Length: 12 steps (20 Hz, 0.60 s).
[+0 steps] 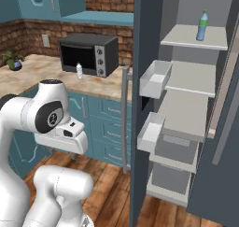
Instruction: Take the bottled waters from the counter and place them in the freezer to freeze. Close the freezer door after placing the bottles.
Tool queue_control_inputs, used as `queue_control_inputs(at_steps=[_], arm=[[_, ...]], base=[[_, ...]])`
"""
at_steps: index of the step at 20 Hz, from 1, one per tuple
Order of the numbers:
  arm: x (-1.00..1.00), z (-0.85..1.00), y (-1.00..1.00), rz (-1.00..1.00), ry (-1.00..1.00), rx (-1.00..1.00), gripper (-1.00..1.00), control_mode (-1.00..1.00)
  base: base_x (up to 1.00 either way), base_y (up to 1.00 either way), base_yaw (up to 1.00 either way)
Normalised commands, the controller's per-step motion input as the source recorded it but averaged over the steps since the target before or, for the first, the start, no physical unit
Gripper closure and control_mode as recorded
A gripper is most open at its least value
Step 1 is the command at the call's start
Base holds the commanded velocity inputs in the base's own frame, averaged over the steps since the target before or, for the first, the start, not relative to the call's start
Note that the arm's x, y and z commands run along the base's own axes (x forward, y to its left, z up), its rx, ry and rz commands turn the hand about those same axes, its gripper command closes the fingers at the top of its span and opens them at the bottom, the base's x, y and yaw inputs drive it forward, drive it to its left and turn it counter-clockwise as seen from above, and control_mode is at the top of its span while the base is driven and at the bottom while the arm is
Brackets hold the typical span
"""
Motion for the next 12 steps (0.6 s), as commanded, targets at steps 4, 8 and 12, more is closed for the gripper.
queue_control_inputs(at_steps=[4, 8, 12], arm=[[0.0, 0.0, 0.0, 0.0, 0.0, 0.0, -1.0, 1.0], [0.0, 0.0, 0.0, 0.0, 0.0, 0.0, -1.0, 1.0], [0.0, 0.0, 0.0, 0.0, 0.0, 0.0, -1.0, 1.0]], base=[[0.07, 0.55, -0.18], [0.29, 0.59, -0.18], [0.38, 0.47, -0.12]])
